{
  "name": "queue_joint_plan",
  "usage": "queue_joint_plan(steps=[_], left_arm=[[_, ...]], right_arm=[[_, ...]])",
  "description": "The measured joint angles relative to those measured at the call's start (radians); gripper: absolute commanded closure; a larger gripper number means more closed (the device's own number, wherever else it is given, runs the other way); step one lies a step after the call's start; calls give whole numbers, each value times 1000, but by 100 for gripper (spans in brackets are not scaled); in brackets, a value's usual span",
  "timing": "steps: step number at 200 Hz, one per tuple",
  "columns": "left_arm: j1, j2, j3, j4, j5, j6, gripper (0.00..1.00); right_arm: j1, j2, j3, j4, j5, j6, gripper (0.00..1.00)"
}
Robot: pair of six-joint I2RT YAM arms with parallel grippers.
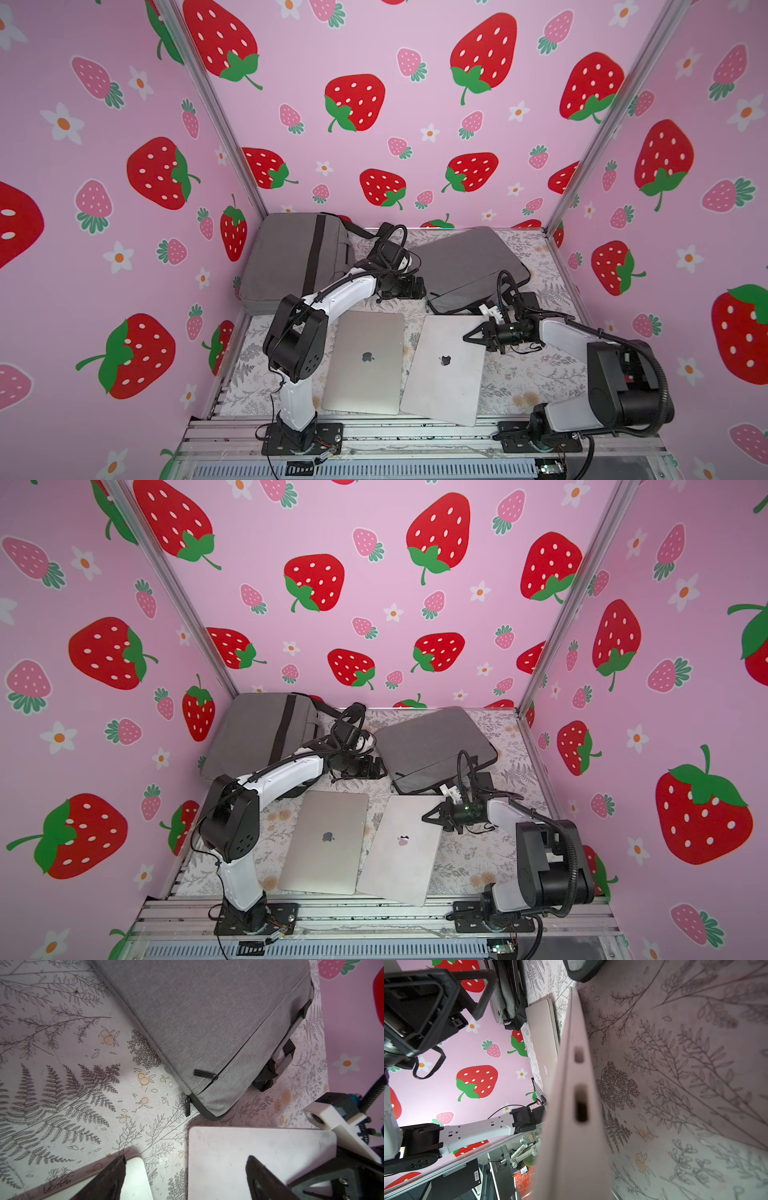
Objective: Open the zippered laptop bag and take out the laptop
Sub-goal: Place the laptop at the center of the board.
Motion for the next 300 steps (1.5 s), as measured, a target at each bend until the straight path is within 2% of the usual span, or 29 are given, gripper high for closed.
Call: queue_joint_plan(steps=[87,110,138,159,223,263,300], left_arm=[[0,77,70,29,44,-27,9],[0,98,79,29,48,-29,9],[0,120,98,29,56,-30,9],[0,146,121,32,67,-36,9],[0,212,179,36,83,-42,11],[4,232,225,21,90,-26,11],[11,245,248,15,108,-21,11]], right_arm=[[9,139,21,141,-71,0,98],[11,161,42,143,-71,-4,90],[14,183,64,121,-72,-31,86],[25,190,85,85,-68,-56,100],[61,198,155,-58,-31,-148,100],[102,270,237,-144,-28,-226,100],[104,316,253,-142,-47,-251,90]])
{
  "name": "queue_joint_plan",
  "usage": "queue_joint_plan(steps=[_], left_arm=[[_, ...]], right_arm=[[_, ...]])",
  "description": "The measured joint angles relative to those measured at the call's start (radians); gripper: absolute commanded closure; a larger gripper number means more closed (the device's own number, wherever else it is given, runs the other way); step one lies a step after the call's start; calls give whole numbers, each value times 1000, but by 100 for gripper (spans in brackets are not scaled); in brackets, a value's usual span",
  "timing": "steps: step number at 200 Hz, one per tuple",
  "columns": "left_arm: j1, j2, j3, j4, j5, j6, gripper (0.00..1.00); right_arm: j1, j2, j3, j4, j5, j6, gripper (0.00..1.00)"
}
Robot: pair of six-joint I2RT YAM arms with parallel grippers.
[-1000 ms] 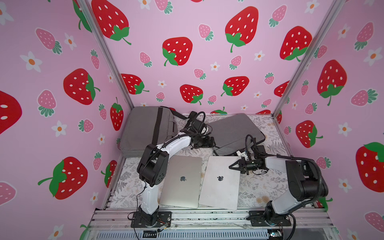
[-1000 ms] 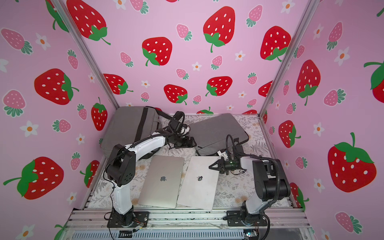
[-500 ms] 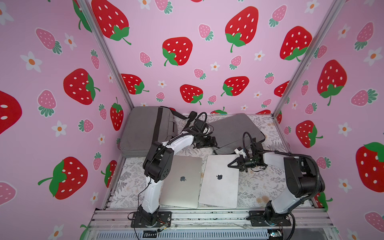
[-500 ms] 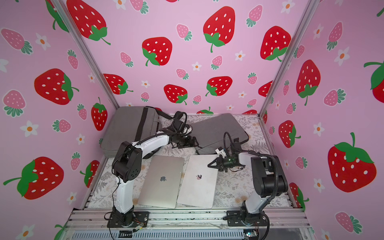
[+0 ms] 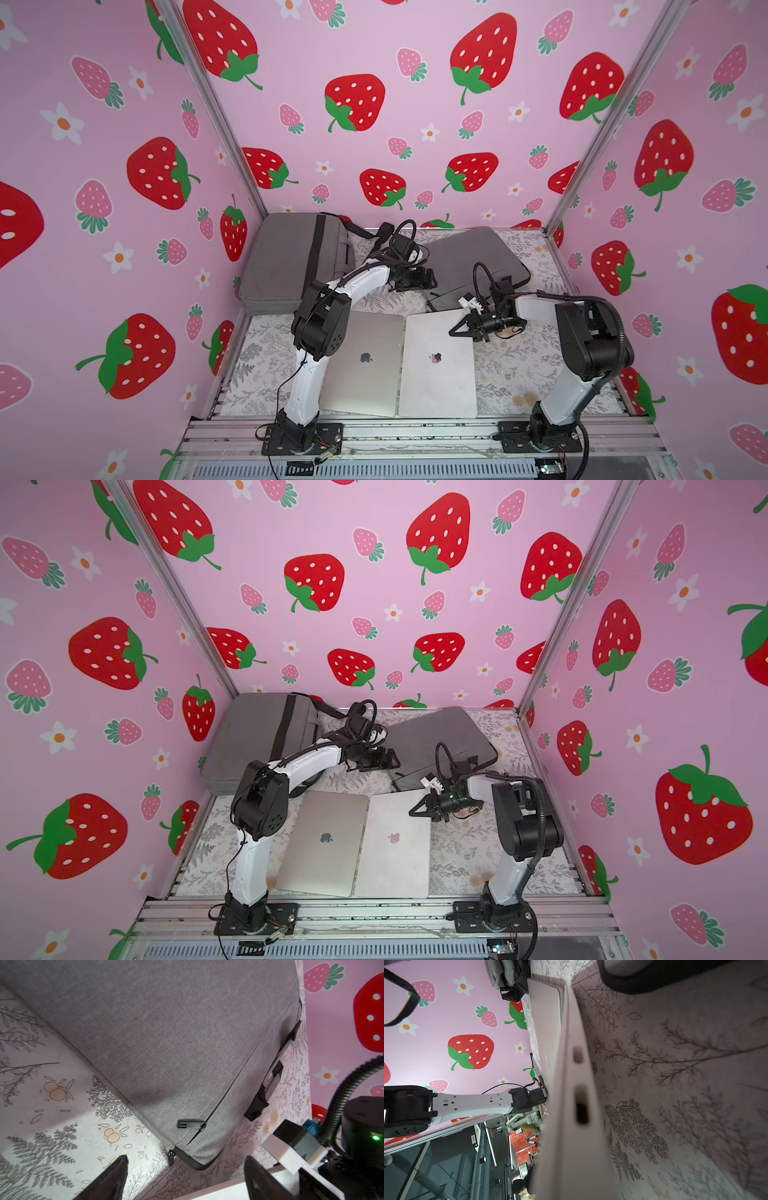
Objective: Open the zippered laptop bag and take out the laptop
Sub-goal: Place the laptop at the center of the board.
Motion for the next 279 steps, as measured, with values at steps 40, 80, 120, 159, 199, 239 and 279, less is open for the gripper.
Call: queue_joint_plan(steps=[40,80,120,159,199,239,279], left_arm=[[5,28,21,-3,19,0,11],[9,59,25,-4,29,0,11],[12,61,42,-20,42,0,11],[14,73,77,-23,54,-1,12],[14,138,122,-21,68,-22,13],[14,185,126,-27,74,-57,14],[15,205,140,-9,102,-103,28]], right_arm=[[2,21,11,3,-2,-7,79],[3,37,11,0,85,0,63],[3,39,11,-2,172,21,45],[0,16,11,-10,200,26,37],[-2,-19,2,-18,243,36,35],[-3,-67,-28,-17,290,47,35],[-9,-101,-49,-24,325,50,34]])
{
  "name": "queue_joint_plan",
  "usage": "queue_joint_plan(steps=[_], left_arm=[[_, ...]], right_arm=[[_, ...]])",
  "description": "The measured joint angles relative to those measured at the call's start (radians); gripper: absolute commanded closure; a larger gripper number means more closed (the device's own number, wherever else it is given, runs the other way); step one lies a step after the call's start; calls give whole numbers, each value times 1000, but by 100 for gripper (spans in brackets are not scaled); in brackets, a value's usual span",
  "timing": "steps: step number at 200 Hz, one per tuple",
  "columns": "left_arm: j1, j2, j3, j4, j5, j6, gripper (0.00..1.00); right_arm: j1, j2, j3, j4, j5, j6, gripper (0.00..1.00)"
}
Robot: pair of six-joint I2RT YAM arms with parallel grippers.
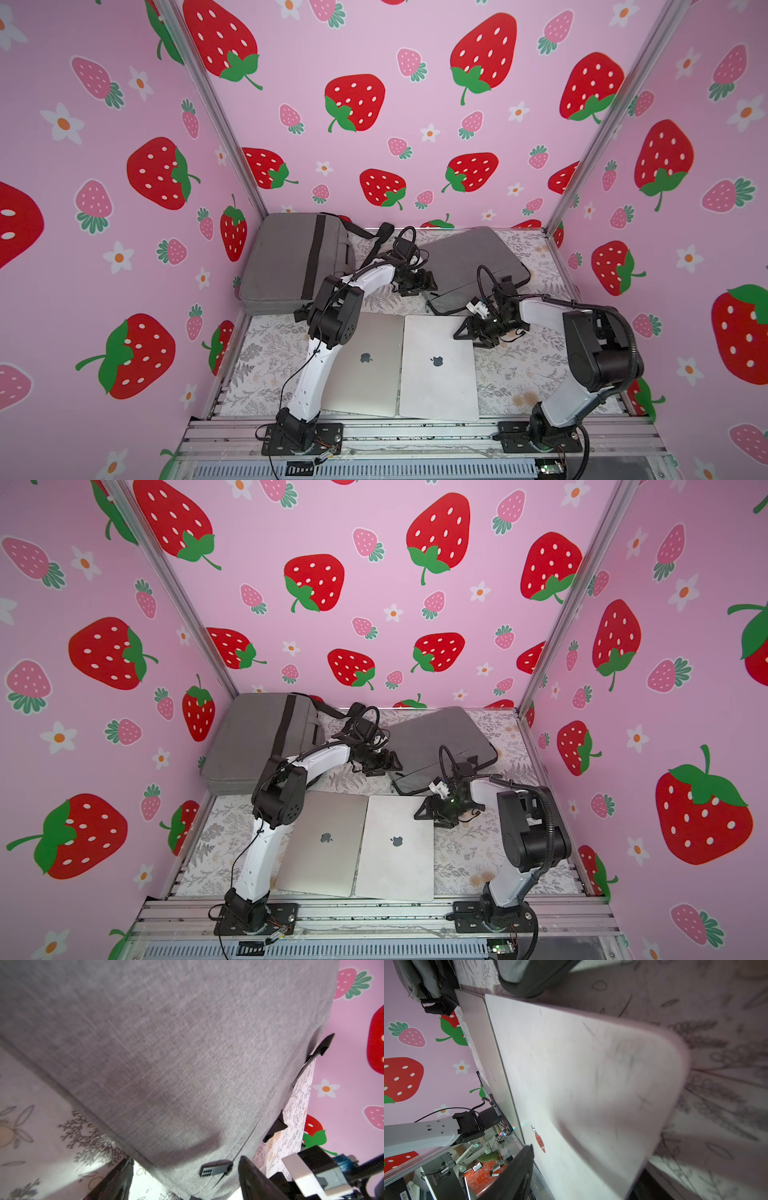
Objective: Open the zippered laptop bag and take out the laptop
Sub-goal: Place the laptop at the center of the board, then adjust the zippered laptop bag at the center of the board.
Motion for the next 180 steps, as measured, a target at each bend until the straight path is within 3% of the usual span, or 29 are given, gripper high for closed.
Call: queue_joint_plan(steps=[30,68,89,127,148,153,180], left_arm=[[1,25,15,31,26,-34,41],[10,57,41,42,59,-68,67],[14,63,56,43,78,-80,77],[29,64,69,41,98,-89,91],[35,64,78,35,100,-82,93],[36,64,80,32,100,-81,98],[46,64,84,29,104,-79,100]], right_arm=[[-7,-15,-6,-11,22,0,34],[-19,-49,-6,-47,71,0,33],[-24,-80,-6,-61,89,-1,33],[-27,-143,4,-83,143,-2,29],[-27,-188,26,-91,189,-5,28],[-27,-198,32,-90,200,-5,28],[-27,-243,53,-63,243,4,27]])
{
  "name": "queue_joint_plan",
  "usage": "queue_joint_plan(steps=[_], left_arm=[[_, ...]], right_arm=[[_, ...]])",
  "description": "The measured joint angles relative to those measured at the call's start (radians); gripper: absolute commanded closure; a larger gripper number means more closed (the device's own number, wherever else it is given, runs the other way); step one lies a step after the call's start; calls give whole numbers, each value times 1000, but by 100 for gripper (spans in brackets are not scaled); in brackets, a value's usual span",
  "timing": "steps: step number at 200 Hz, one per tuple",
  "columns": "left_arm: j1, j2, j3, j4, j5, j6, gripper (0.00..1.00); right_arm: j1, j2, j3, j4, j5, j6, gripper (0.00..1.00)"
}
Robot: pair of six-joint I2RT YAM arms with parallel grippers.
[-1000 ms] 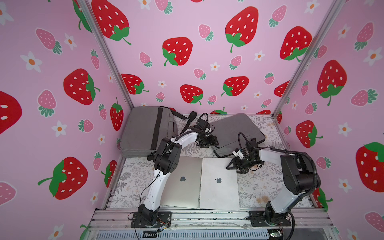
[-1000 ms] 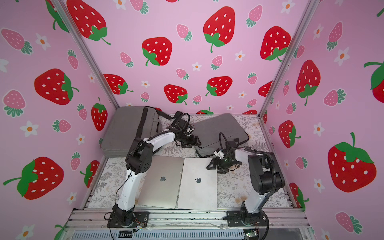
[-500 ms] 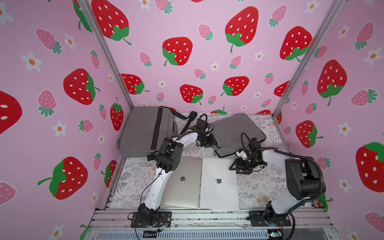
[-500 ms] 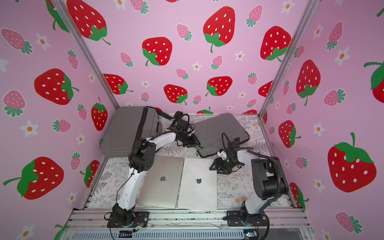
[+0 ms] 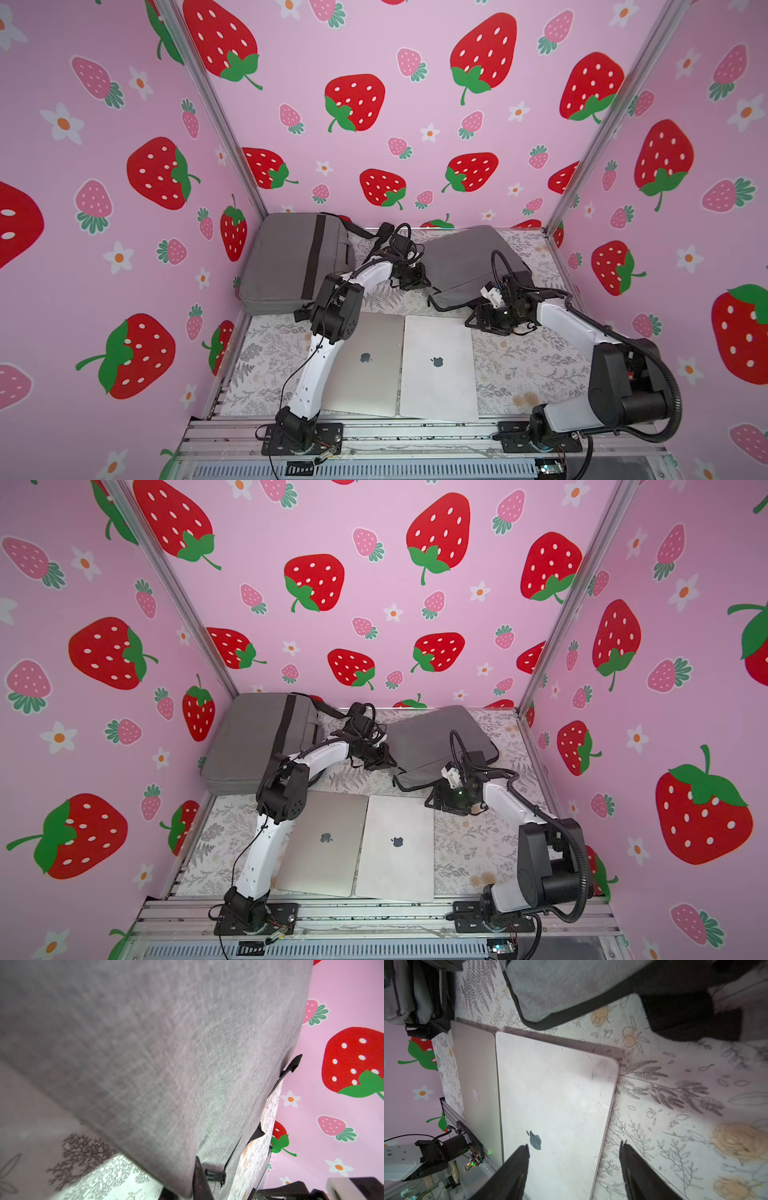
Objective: Open the zippered laptop bag and take out the laptop
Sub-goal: Adjust the zippered laptop bag at the center of the board.
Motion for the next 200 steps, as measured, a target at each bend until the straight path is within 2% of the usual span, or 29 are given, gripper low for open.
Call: queue_joint_plan(steps=[51,131,177,200], left_arm=[[11,-6,-2,-6,1,0,100],[18,-171,-178,52,2,-44,100],[16,-201,-269,114,2,-82,100],[13,-212,-293,132,3,-95,100]], right_arm=[[0,-3,-3,120,49,95,24],[0,229,27,372,87,401,26],[0,296,27,519,66,565,30],[0,312,27,565,57,611,39]])
